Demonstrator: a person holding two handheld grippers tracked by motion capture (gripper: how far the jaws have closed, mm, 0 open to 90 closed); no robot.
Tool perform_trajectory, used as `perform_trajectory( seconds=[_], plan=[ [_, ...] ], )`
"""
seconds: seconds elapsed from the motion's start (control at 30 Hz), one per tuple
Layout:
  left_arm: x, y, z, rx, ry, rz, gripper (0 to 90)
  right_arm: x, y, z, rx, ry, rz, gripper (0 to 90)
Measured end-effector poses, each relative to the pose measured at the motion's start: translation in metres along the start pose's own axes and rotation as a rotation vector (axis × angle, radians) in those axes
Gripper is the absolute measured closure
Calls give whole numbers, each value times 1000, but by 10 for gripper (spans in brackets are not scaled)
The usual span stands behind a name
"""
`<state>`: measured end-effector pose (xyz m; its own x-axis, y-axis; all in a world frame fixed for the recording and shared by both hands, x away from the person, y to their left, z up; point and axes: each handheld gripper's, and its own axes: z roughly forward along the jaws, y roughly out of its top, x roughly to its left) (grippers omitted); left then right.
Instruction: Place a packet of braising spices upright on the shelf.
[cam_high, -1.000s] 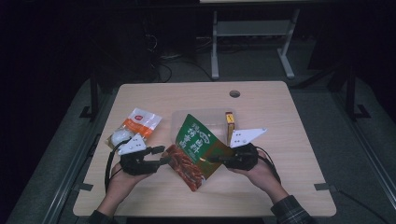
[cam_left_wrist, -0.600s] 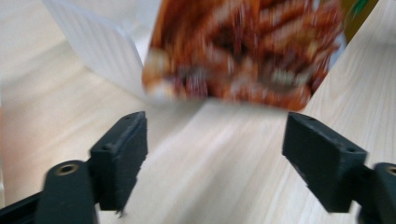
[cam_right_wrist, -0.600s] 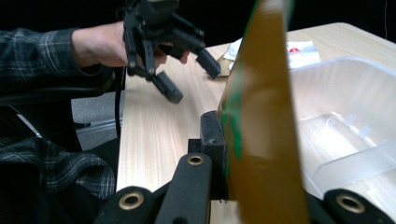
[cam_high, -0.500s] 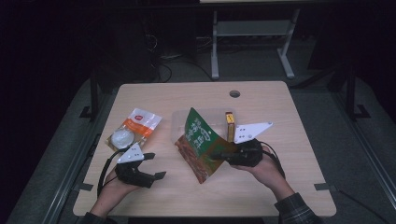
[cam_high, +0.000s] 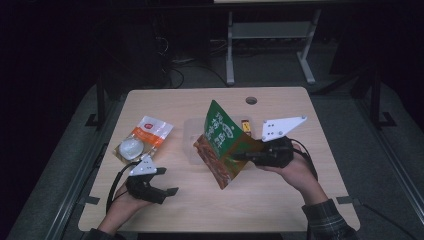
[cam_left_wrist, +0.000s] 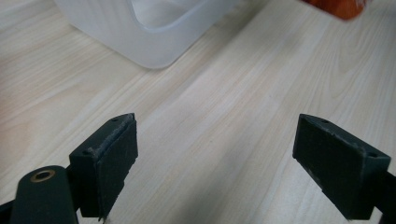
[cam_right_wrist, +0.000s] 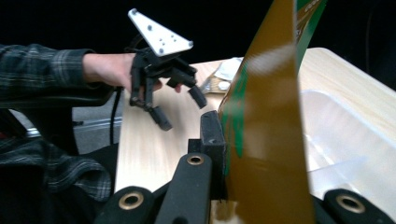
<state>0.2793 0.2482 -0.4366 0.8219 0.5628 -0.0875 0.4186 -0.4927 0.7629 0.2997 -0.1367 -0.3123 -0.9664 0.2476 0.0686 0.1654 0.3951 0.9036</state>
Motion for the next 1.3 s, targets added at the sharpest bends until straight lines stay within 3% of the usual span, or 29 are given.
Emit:
perform_trajectory(
  seconds=[0.5,0.8,1.3],
  plan=[
    [2,-2,5,17,16,17,135,-41,34,9,52,-116,-6,898],
    [5,-4,4,22,38,20,136,-60,45,26,85,-142,-1,898],
    [6,-5,6,45,54,16,144,-78,43,48,111,-165,14,898]
  ],
)
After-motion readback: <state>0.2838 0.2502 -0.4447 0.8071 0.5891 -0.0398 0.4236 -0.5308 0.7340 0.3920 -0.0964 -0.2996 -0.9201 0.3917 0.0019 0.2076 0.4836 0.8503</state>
